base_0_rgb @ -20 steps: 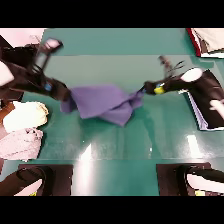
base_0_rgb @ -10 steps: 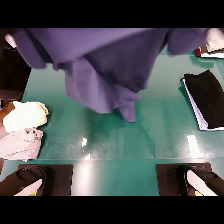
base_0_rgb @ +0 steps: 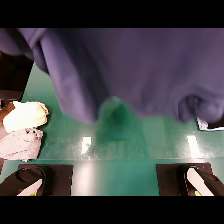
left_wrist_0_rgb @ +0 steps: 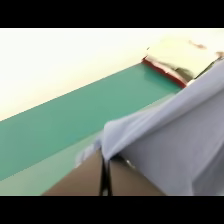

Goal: Fold the shirts.

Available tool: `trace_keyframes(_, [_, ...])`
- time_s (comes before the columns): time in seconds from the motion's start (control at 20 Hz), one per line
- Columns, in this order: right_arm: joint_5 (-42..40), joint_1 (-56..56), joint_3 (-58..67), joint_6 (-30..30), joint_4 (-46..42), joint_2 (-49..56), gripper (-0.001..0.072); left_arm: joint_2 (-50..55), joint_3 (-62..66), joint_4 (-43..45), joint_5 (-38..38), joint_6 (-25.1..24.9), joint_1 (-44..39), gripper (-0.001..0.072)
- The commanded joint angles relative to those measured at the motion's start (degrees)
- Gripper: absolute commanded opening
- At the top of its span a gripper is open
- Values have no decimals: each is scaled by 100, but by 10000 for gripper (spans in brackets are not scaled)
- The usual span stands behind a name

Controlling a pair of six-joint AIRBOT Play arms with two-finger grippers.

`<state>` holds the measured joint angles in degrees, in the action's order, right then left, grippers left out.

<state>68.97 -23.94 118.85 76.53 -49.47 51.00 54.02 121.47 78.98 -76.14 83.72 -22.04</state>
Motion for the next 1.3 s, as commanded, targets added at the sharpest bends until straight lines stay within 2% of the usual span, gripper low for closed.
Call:
trace_keyframes(0.0, [852, -162, 367, 214, 654, 671, 16, -7, -857, -111, 2, -20, 7, 22])
trace_keyframes(0.05, [984, -94, 90, 236, 914, 876, 16, 66, -1322, -114, -37, -17, 7, 22])
trace_keyframes(0.15, [1073, 398, -564, 330, 695, 1250, 17, 387, -2114, -96, -153, -35, 7, 22])
trace_keyframes(0.35, [992, 1759, -1447, 555, -741, 2328, 17, 1499, -3171, -4, -197, -358, 7, 22])
trace_keyframes(0.55, [-225, 2597, -1648, 599, -1368, 3440, 18, 2756, -3233, 658, 573, -398, 120, 22])
trace_keyframes(0.75, [-1377, 2852, -1646, 608, -1346, 4133, 24, 3235, -3230, 605, 1436, 188, 772, 24])
trace_keyframes(0.8, [-1502, 2848, -1644, 610, -1263, 4238, 115, 3233, -3230, 562, 1543, 184, 949, 147])
trace_keyframes(0.85, [-1567, 2820, -1641, 608, -1150, 4312, 337, 3222, -3228, 448, 1596, 190, 1134, 463])
trace_keyframes(0.9, [-1565, 2752, -1639, 608, -992, 4345, 469, 3220, -3228, 317, 1565, 181, 1294, 535])
trace_keyframes(1.0, [-1421, 2583, -1641, 608, -702, 4264, 443, 3195, -3228, 192, 1362, 184, 1591, 535])
trace_keyframes(1.1, [-855, 2371, -1641, 584, -691, 4041, 439, 3187, -3230, -83, 804, 173, 1884, 535])
trace_keyframes(1.25, [476, 2166, -1665, 240, -719, 3685, 438, 3191, -3447, -1410, -273, -503, 2223, 534])
